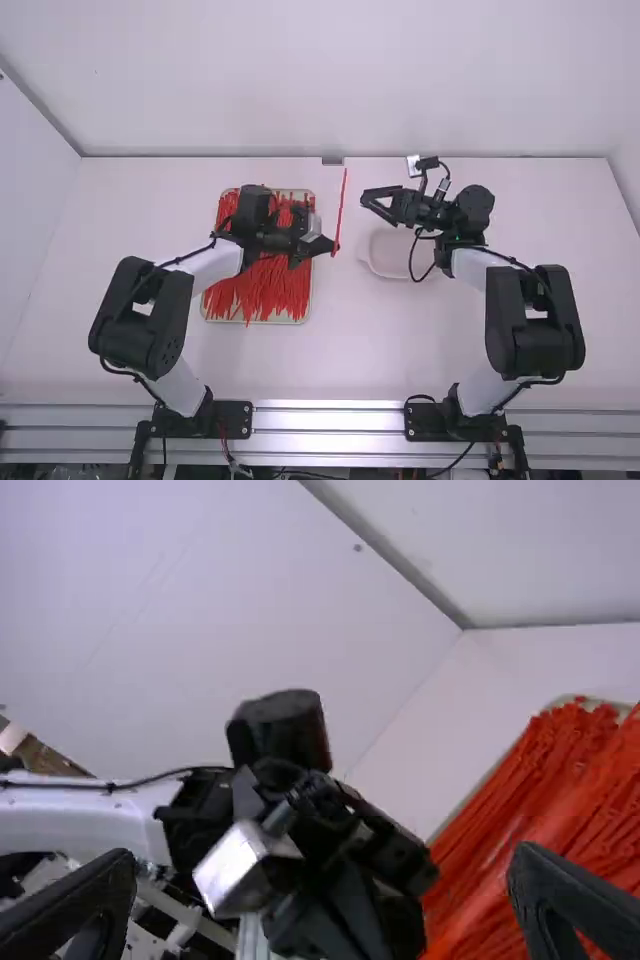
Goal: Fasten the cable tie
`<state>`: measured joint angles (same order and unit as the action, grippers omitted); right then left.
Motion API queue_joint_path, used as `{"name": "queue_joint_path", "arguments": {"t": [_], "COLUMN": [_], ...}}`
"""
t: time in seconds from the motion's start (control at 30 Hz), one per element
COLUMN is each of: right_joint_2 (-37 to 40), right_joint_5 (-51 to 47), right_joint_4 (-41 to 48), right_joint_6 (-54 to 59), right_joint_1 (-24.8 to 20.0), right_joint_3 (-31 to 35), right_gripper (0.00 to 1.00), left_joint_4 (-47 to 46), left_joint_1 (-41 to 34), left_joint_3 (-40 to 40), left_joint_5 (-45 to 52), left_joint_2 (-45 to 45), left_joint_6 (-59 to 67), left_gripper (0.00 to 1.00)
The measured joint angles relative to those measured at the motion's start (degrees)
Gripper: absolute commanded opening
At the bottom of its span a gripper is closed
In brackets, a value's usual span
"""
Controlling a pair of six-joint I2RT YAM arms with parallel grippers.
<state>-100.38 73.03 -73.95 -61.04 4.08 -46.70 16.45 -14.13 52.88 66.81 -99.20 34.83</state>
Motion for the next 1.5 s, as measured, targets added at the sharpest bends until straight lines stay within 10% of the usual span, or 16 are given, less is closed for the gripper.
{"name": "queue_joint_path", "arguments": {"t": [0.77,1.1,1.37,1.5], "right_joint_2": [0.00,0.00,0.00,0.00], "right_joint_5": [-1.66,-2.49,-2.89,-2.32], "right_joint_4": [-0.42,-0.52,-3.41,-5.66], "right_joint_6": [5.14,1.38,0.02,-1.75], "right_joint_1": [5.35,5.11,6.45,6.58], "right_joint_3": [4.02,4.02,4.02,4.02], "right_gripper": [0.74,0.09,0.23,0.51], "left_joint_4": [12.55,10.43,9.55,9.53], "left_joint_1": [-1.75,-1.90,-2.12,-2.19], "left_joint_3": [1.05,1.05,1.05,1.05], "left_joint_5": [7.45,5.07,2.82,2.34], "left_joint_2": [4.50,4.50,4.50,4.50], "left_joint_6": [-11.43,-11.93,-11.93,-11.96], "left_gripper": [0.02,0.02,0.02,0.02]}}
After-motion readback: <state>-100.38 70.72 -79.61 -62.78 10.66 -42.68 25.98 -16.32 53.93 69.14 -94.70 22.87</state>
